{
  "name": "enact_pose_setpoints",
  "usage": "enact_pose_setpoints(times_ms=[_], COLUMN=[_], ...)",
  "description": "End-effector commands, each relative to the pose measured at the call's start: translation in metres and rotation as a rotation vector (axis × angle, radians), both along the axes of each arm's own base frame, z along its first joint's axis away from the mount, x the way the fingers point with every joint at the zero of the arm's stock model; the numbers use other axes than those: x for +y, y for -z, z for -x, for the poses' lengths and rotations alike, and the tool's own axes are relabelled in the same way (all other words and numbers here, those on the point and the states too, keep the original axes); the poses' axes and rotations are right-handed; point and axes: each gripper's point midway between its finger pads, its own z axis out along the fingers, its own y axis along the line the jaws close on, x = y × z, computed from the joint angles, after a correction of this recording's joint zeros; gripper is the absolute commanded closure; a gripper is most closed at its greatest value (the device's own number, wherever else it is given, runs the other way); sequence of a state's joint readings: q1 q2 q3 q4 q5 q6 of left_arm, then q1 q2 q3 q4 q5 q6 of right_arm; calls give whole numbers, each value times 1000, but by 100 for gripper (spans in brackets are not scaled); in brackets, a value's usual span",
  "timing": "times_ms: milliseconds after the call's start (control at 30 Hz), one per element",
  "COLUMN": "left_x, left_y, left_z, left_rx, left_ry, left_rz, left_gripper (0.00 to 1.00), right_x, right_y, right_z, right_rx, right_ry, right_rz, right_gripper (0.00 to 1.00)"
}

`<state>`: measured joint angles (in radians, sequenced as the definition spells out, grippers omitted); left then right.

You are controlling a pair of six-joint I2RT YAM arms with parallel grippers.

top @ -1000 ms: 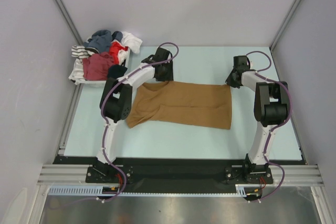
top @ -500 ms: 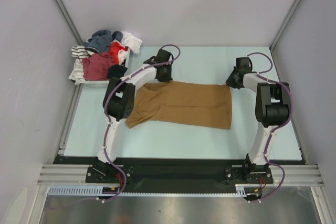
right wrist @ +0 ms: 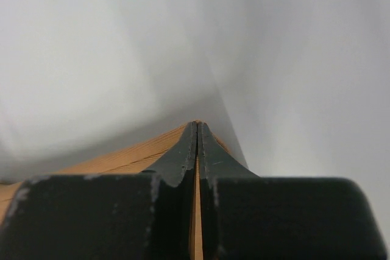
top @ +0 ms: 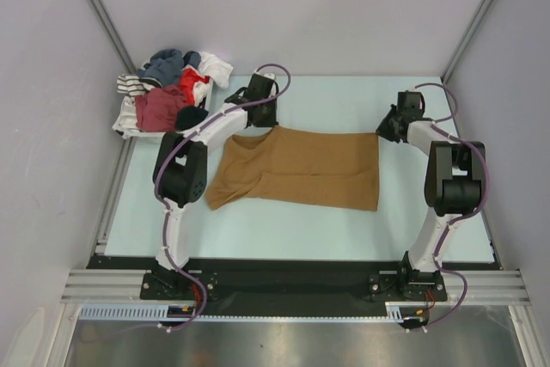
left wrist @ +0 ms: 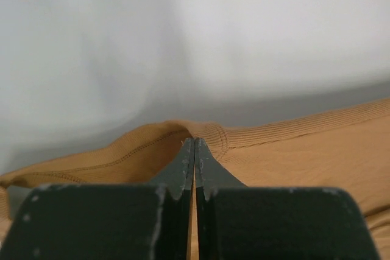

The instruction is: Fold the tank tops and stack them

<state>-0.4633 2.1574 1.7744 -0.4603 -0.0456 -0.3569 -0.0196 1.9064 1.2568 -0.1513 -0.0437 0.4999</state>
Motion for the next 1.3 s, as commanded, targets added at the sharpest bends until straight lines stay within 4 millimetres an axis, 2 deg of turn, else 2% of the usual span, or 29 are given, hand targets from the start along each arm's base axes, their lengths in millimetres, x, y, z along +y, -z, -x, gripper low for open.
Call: enact_pose_setpoints(times_ms=[0,167,400,467,567,600,633,700,767,967,1267], left_x=[4,8,9,8,1,0,-2,-4,-5,-13,-19], left_y=[-34,-36,-29,-26,-23,-20,-21,-14,-9,4,15], left_z=[-2,3,8,7,3,1,0,-3,-4,-7,-13], left_rx=[-79,-87,-82,-67,-60,-60,-62,-57,-50,-23,-4], left_ry=[7,5,23,25,44,48,56,63,72,93,105], left_rz=[6,3,2,-2,12,13,19,12,6,16,29], left_gripper=[100,100,97,88,79,71,66,54,51,51,46], right_x=[-9,-10,-1,0,0,0,0,-1,-2,-1,-2], right_y=[-29,-36,-28,-25,-20,-21,-22,-22,-20,-8,3], right_z=[-2,5,12,11,9,8,6,5,4,3,-6], right_rx=[-70,-81,-71,-59,-45,-50,-56,-66,-67,-50,-43], right_ry=[4,9,-28,-32,-33,-36,-37,-40,-47,-59,-60], right_rz=[-4,-7,-37,-42,-42,-41,-37,-32,-33,-66,-64], right_gripper=[100,100,100,97,88,85,76,72,72,72,59])
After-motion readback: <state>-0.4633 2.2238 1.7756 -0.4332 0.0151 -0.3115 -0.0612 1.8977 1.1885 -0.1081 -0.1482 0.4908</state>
